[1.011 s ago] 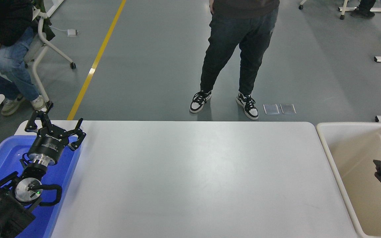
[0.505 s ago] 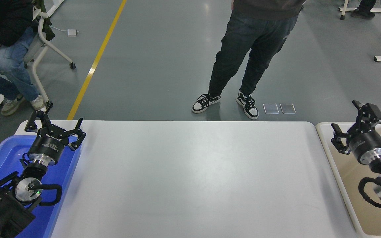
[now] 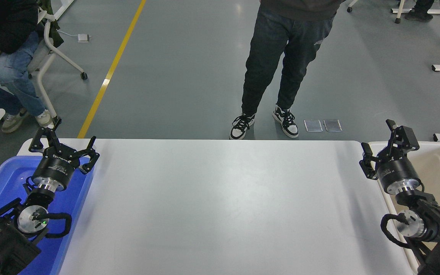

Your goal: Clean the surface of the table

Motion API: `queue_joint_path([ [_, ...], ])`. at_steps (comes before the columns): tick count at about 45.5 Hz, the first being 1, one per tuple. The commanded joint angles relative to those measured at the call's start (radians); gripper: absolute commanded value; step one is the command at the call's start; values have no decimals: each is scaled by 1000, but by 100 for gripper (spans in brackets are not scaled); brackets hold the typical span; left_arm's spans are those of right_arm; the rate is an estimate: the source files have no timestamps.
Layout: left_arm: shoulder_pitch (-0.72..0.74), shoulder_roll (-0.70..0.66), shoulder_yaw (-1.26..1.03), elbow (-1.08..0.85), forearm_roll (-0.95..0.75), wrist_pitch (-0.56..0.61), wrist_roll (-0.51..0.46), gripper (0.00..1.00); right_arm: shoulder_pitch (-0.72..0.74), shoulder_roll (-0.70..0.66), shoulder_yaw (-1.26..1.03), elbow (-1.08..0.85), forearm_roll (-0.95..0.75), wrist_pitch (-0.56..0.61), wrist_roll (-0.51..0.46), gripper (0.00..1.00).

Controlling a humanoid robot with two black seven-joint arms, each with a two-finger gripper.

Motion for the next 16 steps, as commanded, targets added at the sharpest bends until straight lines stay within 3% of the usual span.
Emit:
queue_joint_path([
  [1, 0, 0, 0, 0, 0, 0, 0, 100, 3, 13, -3, -9, -5, -41, 9, 100],
  [16, 0, 0, 0, 0, 0, 0, 0, 100, 3, 13, -3, -9, -5, -67, 9, 100],
])
